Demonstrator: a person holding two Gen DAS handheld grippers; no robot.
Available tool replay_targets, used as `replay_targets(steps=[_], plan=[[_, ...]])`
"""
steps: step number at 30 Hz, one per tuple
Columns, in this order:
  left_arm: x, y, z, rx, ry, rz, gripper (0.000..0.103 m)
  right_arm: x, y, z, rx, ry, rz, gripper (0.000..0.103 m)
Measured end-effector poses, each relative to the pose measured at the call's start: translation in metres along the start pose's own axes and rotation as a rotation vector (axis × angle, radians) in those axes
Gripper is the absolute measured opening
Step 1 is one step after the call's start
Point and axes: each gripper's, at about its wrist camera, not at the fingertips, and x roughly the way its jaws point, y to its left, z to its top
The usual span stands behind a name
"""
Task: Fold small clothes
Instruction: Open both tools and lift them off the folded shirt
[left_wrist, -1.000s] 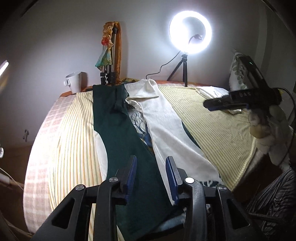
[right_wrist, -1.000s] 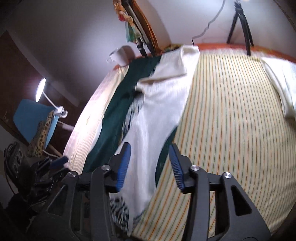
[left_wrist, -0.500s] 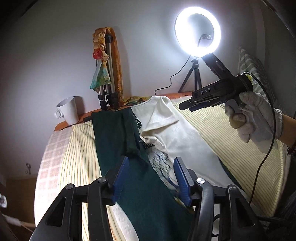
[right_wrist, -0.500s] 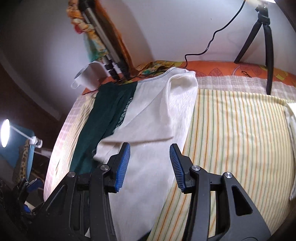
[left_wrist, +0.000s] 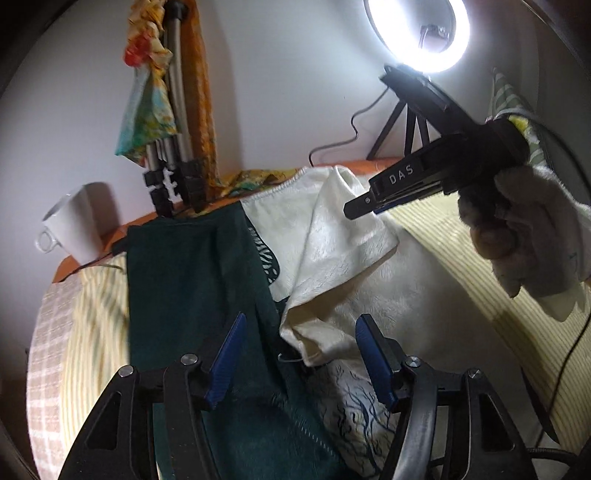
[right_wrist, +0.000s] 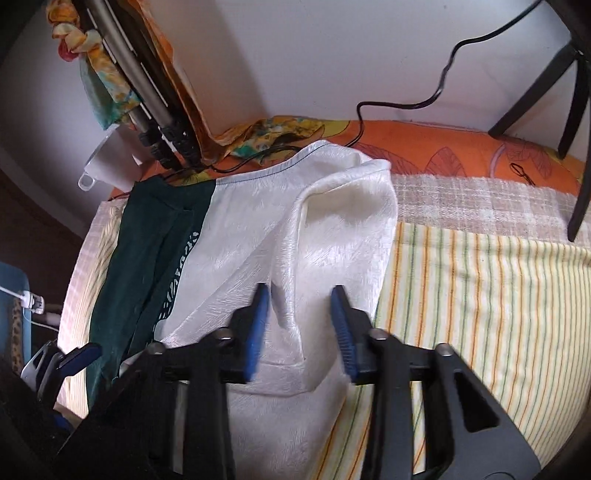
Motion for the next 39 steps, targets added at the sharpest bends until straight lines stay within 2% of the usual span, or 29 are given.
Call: replay_targets(steps=[1, 2, 4, 5, 6, 8, 12, 16, 24, 25, 27, 30, 31, 33, 35, 36, 39], plan=[[0.006, 0.0, 0.001, 0.0, 0.015, -0.012, 0.049, 0.003, 0.002, 0.001, -0.012, 0.01, 0.0, 0.012], [0.012, 0.0, 0.002, -0.003, 0.035, -0.023, 0.032, 0.005, 0.004, 0.002, -0.027, 0.019, -0.006, 0.008], [0.02, 0.004, 0.003, -0.023, 0.057, -0.031, 0.022, 0.005, 0.011, 0.005, -0.057, 0.022, -0.013, 0.005], [0.021, 0.007, 0.004, -0.04, 0.057, -0.031, 0.01, 0.004, 0.015, 0.006, -0.072, 0.021, -0.012, 0.004], [0.02, 0.011, 0.005, -0.065, 0.048, -0.034, 0.003, 0.003, 0.019, 0.008, -0.082, 0.018, -0.011, 0.003], [0.016, 0.016, 0.006, -0.102, 0.033, -0.047, 0.0, -0.002, 0.027, 0.013, -0.088, 0.003, 0.007, 0.003], [0.004, 0.027, 0.002, -0.165, 0.013, -0.081, 0.0, -0.013, 0.04, 0.031, -0.085, -0.039, 0.037, 0.003], [0.002, 0.03, -0.001, -0.197, 0.029, -0.119, 0.0, -0.011, 0.058, 0.047, -0.099, -0.046, 0.048, 0.003], [0.003, 0.035, -0.011, -0.249, 0.044, -0.117, 0.001, 0.036, 0.098, 0.06, -0.151, -0.004, 0.058, 0.003], [0.002, 0.036, -0.013, -0.26, 0.051, -0.114, 0.003, 0.045, 0.1, 0.061, -0.143, 0.004, 0.062, 0.003], [0.003, 0.038, -0.015, -0.284, 0.066, -0.121, 0.022, 0.058, 0.1, 0.062, -0.115, 0.022, 0.079, 0.003], [-0.002, 0.039, -0.017, -0.286, 0.054, -0.104, 0.027, 0.07, 0.092, 0.067, -0.02, 0.056, 0.166, 0.003], [-0.005, 0.039, -0.017, -0.283, 0.047, -0.099, 0.029, 0.067, 0.089, 0.068, 0.001, 0.041, 0.193, 0.003], [-0.012, 0.039, -0.018, -0.277, 0.032, -0.092, 0.032, 0.054, 0.086, 0.067, -0.005, 0.009, 0.199, 0.009], [-0.022, 0.04, -0.02, -0.272, 0.024, -0.096, 0.035, 0.039, 0.082, 0.065, -0.023, -0.014, 0.171, 0.024], [-0.03, 0.04, -0.021, -0.264, 0.017, -0.086, 0.035, 0.031, 0.08, 0.063, -0.028, -0.027, 0.152, 0.028], [-0.052, 0.042, -0.025, -0.253, -0.003, -0.062, 0.035, 0.001, 0.066, 0.052, -0.018, -0.052, 0.117, 0.031]])
